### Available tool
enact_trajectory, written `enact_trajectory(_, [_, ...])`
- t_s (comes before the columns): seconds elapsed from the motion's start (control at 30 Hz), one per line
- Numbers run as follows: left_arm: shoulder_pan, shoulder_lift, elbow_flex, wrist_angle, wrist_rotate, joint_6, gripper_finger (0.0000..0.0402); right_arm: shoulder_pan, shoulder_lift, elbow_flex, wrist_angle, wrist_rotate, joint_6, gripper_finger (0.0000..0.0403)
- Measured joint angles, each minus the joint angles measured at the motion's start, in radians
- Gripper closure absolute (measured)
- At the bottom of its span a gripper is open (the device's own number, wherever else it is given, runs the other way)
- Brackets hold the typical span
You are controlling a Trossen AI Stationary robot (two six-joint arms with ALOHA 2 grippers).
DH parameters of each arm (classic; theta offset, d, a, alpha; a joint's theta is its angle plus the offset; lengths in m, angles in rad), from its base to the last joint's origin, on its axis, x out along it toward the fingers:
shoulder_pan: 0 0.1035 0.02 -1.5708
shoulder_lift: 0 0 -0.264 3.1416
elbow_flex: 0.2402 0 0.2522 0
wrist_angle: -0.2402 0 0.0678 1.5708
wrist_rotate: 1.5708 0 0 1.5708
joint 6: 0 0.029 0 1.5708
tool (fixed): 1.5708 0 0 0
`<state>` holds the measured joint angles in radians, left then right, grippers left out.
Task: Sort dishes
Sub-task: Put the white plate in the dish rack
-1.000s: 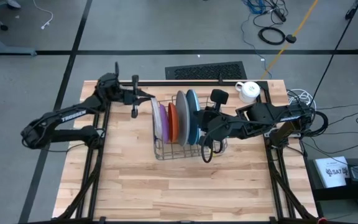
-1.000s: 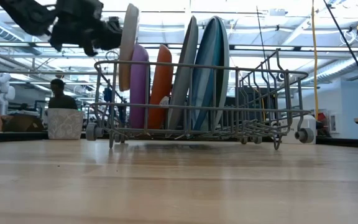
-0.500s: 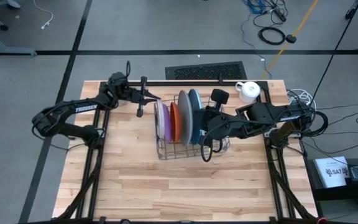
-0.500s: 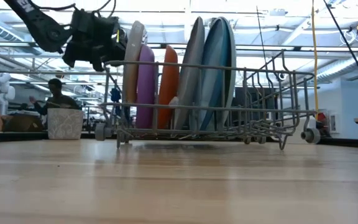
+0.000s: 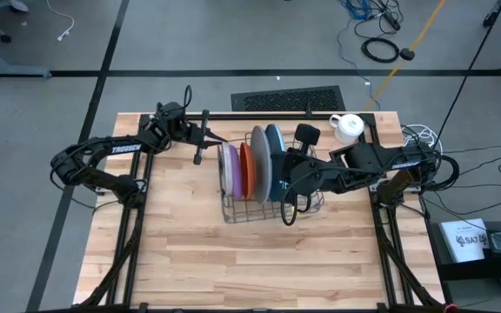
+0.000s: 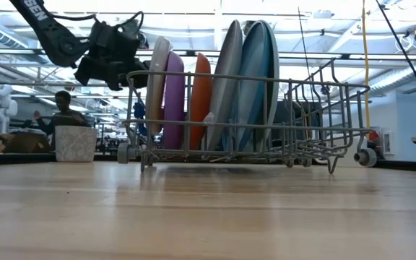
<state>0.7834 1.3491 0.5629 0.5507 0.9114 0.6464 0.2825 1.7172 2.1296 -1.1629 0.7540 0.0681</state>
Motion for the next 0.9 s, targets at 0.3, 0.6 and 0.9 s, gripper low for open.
enact_trajectory(0.3, [0.0,0.0,0.0,-0.041,-0.04,-0.124,0.0308,-0.002,0.0,0.0,0.0,0.0,0.0,0.0403])
enact_trajectory(0.6, [0.0,-0.038,0.0,-0.045,-0.032,-0.218,0.0238,-0.002,0.0,0.0,0.0,0.0,0.01,0.0403])
enact_trajectory(0.9, [0.0,-0.142,0.0,-0.159,-0.026,-0.223,0.0235,-0.002,0.0,0.0,0.0,0.0,0.004,0.0403])
